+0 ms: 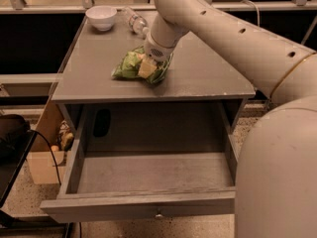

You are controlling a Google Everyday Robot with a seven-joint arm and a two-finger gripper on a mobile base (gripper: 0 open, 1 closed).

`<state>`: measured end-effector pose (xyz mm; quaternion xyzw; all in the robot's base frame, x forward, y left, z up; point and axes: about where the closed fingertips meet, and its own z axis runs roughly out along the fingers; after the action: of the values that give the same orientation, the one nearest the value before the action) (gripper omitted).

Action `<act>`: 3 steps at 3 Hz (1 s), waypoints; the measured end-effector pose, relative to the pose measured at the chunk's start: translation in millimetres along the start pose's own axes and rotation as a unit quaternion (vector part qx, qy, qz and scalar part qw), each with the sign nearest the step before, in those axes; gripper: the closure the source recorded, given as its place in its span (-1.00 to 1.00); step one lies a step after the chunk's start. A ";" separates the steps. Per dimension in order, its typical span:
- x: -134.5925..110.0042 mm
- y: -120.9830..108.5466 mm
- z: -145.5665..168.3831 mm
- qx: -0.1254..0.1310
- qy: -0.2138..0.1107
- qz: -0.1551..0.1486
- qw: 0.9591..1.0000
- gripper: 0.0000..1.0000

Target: Place green jalapeno chip bag into top drawer

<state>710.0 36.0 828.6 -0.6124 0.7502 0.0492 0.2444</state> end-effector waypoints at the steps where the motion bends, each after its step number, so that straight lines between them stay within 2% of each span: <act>1: -3.6 1.9 -23.6 -0.001 -0.005 -0.011 1.000 1.00; 2: -6.0 6.1 -56.3 0.003 -0.011 -0.023 1.000 1.00; 3: -3.3 29.9 -107.0 0.013 -0.031 -0.035 0.999 1.00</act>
Offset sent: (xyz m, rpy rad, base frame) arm -0.0402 -0.0292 0.0947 0.0122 -0.0612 0.0657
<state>649.4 6.4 917.0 -0.6331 0.7211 0.0495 0.2771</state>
